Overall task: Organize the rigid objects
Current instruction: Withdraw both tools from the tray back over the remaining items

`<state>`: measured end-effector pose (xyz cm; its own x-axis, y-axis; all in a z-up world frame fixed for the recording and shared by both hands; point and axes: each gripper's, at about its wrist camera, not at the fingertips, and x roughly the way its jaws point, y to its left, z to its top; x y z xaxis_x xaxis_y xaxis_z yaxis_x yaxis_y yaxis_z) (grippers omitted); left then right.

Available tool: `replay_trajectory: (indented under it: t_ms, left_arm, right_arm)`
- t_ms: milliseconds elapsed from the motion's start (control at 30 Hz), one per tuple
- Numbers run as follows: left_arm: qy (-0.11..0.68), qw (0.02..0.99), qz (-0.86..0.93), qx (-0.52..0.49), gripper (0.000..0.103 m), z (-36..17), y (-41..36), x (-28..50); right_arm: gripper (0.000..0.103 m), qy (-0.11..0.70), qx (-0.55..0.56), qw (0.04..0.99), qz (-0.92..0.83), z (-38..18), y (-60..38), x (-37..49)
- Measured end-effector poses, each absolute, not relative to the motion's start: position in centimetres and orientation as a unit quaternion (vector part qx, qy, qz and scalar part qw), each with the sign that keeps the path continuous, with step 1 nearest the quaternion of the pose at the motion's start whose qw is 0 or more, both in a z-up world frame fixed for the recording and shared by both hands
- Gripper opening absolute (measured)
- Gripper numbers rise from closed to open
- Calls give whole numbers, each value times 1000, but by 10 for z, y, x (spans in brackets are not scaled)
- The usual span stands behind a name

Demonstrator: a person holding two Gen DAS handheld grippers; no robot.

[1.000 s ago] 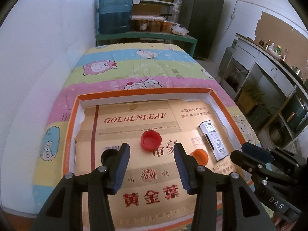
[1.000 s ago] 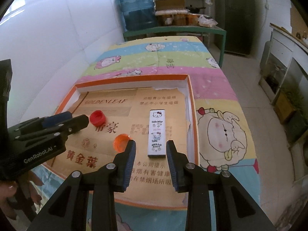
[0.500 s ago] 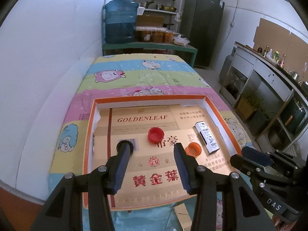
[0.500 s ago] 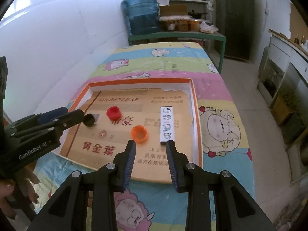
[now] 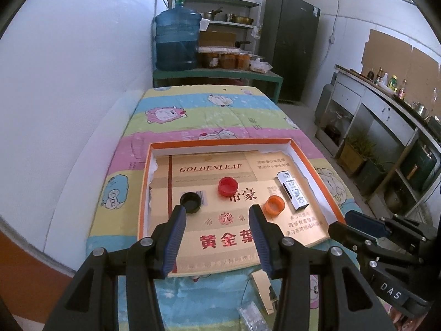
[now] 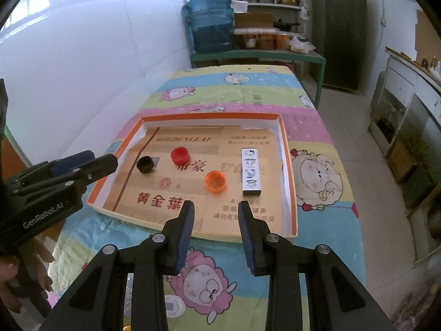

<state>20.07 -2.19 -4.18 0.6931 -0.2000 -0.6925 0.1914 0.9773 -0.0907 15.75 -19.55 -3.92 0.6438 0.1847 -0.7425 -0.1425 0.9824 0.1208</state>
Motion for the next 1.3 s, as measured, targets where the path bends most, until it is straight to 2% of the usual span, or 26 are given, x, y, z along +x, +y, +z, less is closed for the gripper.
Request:
replay_trajectory:
  t_ms: [933,1300]
  left_arm:
    - [371,923,-103,-6,47,-35,-2,166]
    - [384,916,-115,-17,47,-53,16,138]
  right_arm:
    - [33,415,4,904,103,-31,-171,105]
    - [33,430,3,897,100,-44,-173,89]
